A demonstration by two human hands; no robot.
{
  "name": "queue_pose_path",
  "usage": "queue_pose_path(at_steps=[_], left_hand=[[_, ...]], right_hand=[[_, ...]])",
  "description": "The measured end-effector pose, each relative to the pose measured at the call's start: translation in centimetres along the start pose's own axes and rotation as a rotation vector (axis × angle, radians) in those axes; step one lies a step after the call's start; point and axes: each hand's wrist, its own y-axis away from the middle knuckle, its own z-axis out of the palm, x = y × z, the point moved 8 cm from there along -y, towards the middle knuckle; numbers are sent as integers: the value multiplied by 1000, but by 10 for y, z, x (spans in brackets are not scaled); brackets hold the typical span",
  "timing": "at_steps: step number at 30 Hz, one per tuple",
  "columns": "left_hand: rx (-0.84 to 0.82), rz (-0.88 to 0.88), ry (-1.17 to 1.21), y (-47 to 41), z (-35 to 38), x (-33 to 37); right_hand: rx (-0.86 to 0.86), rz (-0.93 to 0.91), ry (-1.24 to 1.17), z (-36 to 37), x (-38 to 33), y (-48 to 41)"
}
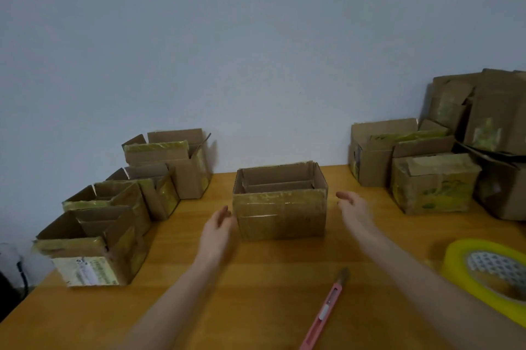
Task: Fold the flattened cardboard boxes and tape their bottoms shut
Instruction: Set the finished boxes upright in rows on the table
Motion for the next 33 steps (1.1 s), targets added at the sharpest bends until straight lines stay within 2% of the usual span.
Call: queue_pose_path(at_steps=[3,5,10,18,24,28,29,33], left_hand=[[-89,16,-101,13,24,-13],[-136,-3,-100,7,35,-18],[-66,-90,-160,-40,17,-21],[-12,-133,-87,-129,-4,-25],[5,-183,-18,-165,1,-29],[342,-71,-30,-132,2,-12],[367,-20,-45,-122,11,-3],[145,209,-115,-94,83,53]], right_hand=[[-154,-21,81,36,11,14],[-159,-37,63,51,10,15],[-175,-47,13,86,-5,-8],[-209,-25,-46,160,-29,-73],[-352,-20,-6,175,-38,-104],[-196,-74,48,140,-38,-103],[-143,-97,58,126,-39,-100],[70,-251,100,60,-52,-82]])
